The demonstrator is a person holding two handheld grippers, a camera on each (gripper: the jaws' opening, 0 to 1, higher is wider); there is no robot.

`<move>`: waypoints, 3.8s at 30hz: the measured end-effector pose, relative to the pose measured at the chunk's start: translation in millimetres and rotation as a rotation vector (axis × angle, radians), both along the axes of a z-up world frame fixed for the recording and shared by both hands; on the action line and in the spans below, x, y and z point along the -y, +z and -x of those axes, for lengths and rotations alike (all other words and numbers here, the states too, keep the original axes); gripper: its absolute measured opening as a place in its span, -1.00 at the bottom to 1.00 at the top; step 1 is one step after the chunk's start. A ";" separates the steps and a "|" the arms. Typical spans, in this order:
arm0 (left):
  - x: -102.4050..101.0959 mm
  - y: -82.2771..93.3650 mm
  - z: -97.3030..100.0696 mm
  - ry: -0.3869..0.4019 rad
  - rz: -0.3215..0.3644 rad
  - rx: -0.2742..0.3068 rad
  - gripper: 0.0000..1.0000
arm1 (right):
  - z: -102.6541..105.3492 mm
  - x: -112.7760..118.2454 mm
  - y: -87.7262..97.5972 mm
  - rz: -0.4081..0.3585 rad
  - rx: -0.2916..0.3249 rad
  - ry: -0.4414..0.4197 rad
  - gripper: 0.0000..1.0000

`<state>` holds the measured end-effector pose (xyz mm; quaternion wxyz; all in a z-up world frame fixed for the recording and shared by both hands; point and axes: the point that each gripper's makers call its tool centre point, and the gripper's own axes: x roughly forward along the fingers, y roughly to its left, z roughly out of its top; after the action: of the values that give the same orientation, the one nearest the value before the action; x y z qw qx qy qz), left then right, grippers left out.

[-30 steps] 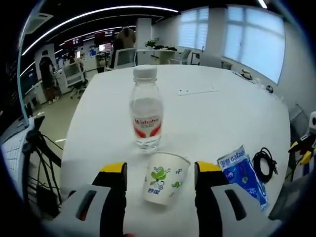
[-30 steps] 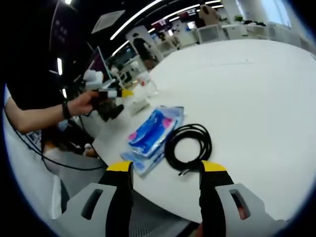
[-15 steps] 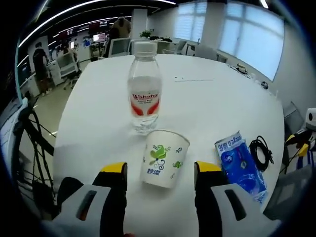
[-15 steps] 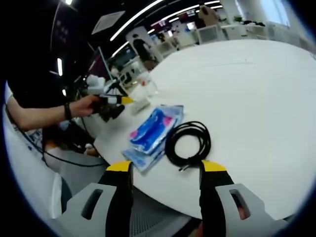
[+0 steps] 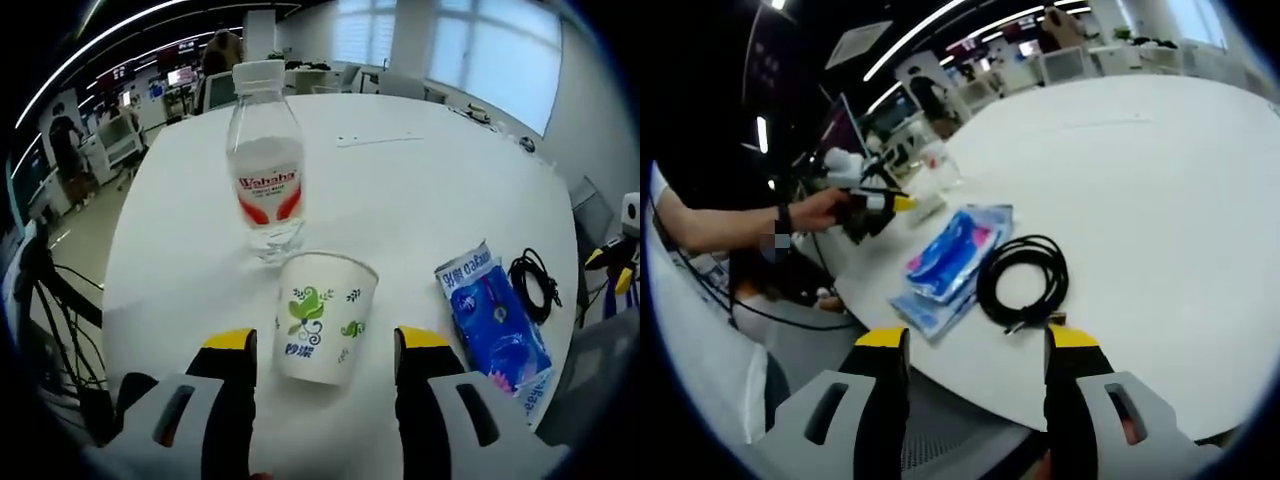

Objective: Arrange the tabletop items into an orderly group along one side of the table until the central work area is clear of visible clutter.

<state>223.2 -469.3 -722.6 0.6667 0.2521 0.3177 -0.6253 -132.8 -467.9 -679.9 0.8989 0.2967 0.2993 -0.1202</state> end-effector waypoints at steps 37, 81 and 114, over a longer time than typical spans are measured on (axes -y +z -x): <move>-53.4 -17.2 25.4 0.160 0.031 -0.102 -0.25 | -8.6 -7.8 -1.8 -0.006 -0.006 0.019 0.03; -148.8 18.0 124.3 0.275 0.190 -0.266 -0.26 | -79.4 -70.6 5.3 -0.041 0.051 0.257 -0.04; -138.0 31.8 201.1 -0.218 0.136 -0.006 -0.26 | -164.0 -135.1 26.6 -0.141 0.119 0.517 -0.17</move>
<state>22.1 -331.3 -690.8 0.6093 0.2378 0.2473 -0.7149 31.2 -332.8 -653.3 0.8927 0.2789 0.3197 0.1521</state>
